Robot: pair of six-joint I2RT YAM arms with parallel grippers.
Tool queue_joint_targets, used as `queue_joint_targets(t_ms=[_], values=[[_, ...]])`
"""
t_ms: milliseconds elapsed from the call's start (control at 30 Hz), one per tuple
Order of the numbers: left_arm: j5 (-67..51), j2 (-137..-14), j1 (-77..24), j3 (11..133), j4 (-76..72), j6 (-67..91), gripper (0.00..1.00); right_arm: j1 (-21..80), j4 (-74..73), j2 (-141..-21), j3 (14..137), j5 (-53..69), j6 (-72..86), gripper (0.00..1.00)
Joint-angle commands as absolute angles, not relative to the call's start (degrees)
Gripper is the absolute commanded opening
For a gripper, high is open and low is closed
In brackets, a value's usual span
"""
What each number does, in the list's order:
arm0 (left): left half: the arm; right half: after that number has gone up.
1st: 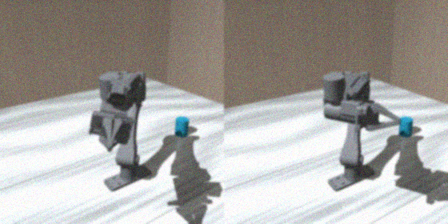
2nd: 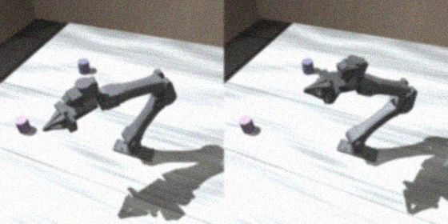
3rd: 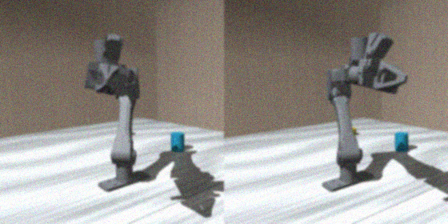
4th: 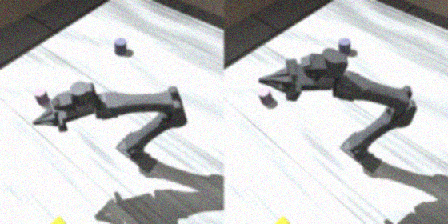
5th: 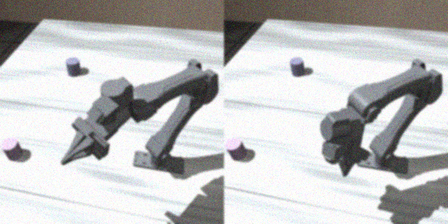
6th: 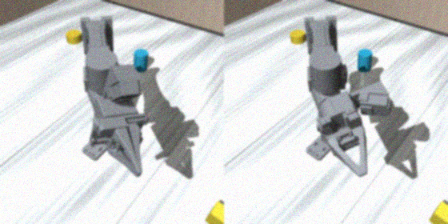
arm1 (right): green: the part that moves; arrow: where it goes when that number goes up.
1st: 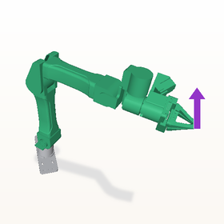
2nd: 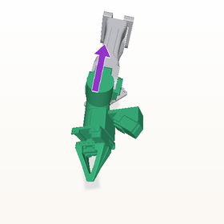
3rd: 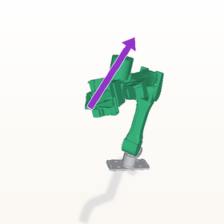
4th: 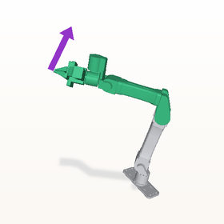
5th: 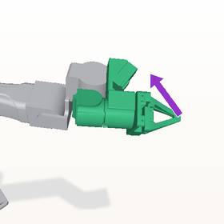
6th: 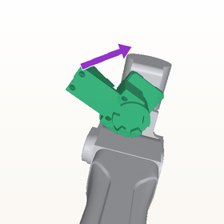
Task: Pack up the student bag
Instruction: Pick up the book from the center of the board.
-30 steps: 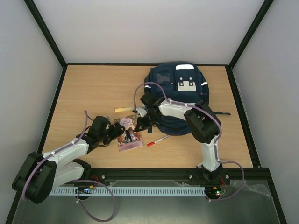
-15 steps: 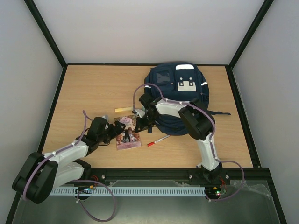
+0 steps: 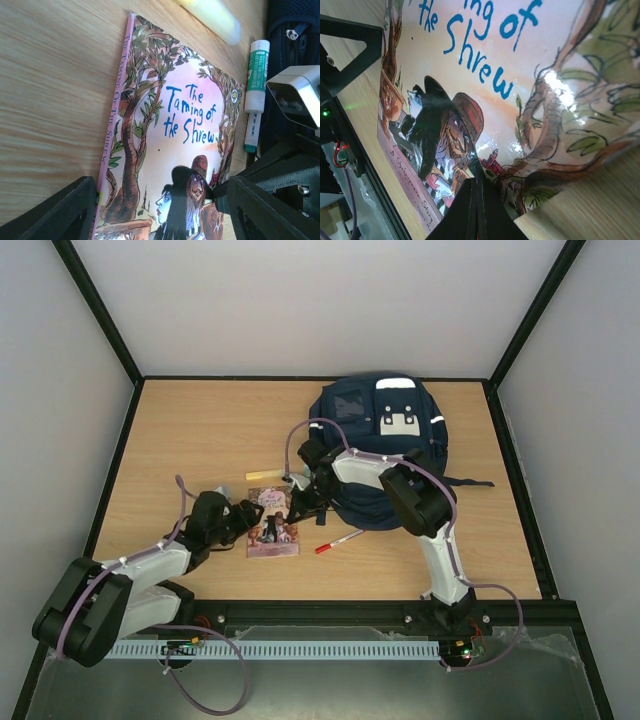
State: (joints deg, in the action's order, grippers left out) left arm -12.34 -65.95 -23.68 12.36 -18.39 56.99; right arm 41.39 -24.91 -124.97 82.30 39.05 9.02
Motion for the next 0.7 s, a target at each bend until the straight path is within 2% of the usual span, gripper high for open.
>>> queue_joint_targets(t_ms=[0,267,600,667], values=[[-26.92,-65.23,-25.38,11.75,-9.72,58.68,0.73,42.71,-28.38,-135.06,78.33,23.39,8.52,0.01],[-30.19,-59.86,-25.4,12.89,-6.15,57.69,0.59,42.71,-28.58,-135.27,78.78,24.21,8.31,0.01],[-30.81,-58.27,-25.37,12.55,-12.98,61.14,0.59,42.71,-28.48,-135.18,78.54,25.13,8.0,0.01],[-28.25,-58.11,-25.38,12.71,-10.92,62.65,0.68,42.71,-28.47,-135.34,78.55,25.25,7.92,0.01]])
